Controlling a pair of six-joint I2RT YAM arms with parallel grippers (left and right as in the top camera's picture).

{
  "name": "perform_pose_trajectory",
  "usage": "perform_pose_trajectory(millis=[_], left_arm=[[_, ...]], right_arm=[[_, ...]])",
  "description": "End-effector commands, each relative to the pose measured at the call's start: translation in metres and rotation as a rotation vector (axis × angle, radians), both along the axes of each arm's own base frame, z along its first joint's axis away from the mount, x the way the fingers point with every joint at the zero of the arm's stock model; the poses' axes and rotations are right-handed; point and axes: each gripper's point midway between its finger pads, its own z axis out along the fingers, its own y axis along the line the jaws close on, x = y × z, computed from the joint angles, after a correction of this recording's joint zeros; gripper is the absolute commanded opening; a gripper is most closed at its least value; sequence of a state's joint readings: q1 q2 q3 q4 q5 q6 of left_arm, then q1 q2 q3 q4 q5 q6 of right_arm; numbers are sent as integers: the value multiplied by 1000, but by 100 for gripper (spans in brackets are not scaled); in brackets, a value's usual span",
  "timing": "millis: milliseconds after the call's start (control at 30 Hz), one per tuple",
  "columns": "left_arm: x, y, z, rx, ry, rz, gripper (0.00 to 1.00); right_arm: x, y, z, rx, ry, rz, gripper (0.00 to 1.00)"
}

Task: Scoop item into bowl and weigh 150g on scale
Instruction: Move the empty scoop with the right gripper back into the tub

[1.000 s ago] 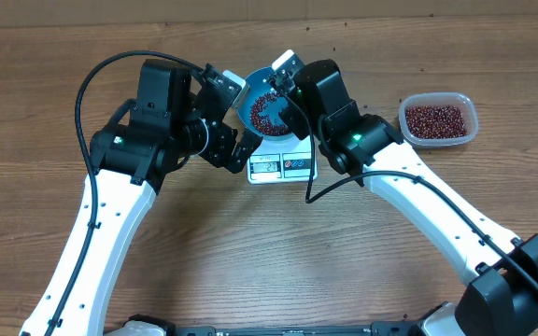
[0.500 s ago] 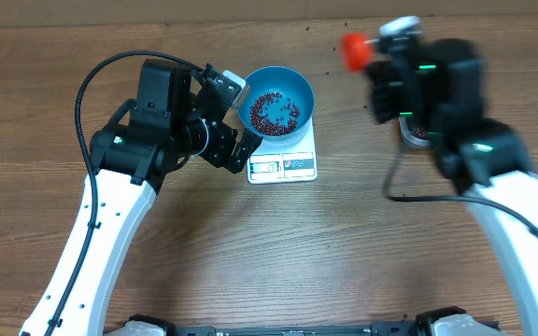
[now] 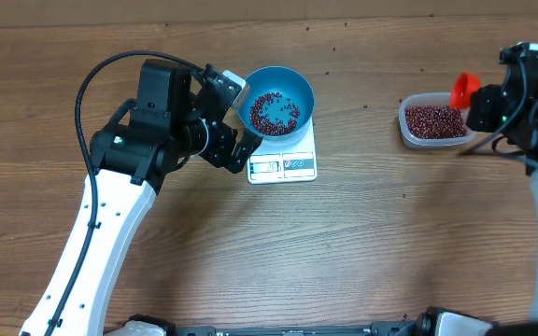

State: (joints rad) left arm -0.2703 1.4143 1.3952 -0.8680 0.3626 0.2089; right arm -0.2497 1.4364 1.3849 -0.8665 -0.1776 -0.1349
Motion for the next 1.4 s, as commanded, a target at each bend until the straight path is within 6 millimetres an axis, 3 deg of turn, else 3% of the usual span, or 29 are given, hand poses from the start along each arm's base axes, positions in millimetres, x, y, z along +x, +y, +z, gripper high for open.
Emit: perform_pose_trajectory(millis=[0,200,333,433,700,833,1167,1367], left_arm=[[3,1,12,-11,-28,17,100],[3,1,12,-11,-28,16,99],[3,1,12,-11,-28,17,100],[3,1,12,-11,-28,17,99],[3,1,12,-11,-28,17,99],[3,1,12,-11,-28,16,100],[3,1,12,-11,-28,17,99],[3,1,12,-11,-28,17,99]], right_arm=[[13,-3,-22,28,57,2,4],[26,-8,-88,55,218,-8,4],[29,-8,-117,80,280,-7,4],[32,-1,-126,119,293,15,4],[37,34,-116,302,244,136,4],[35,38,-112,368,234,153,4],[28,-6,-104,500,202,21,4],[20,-27,-85,662,123,9,4]])
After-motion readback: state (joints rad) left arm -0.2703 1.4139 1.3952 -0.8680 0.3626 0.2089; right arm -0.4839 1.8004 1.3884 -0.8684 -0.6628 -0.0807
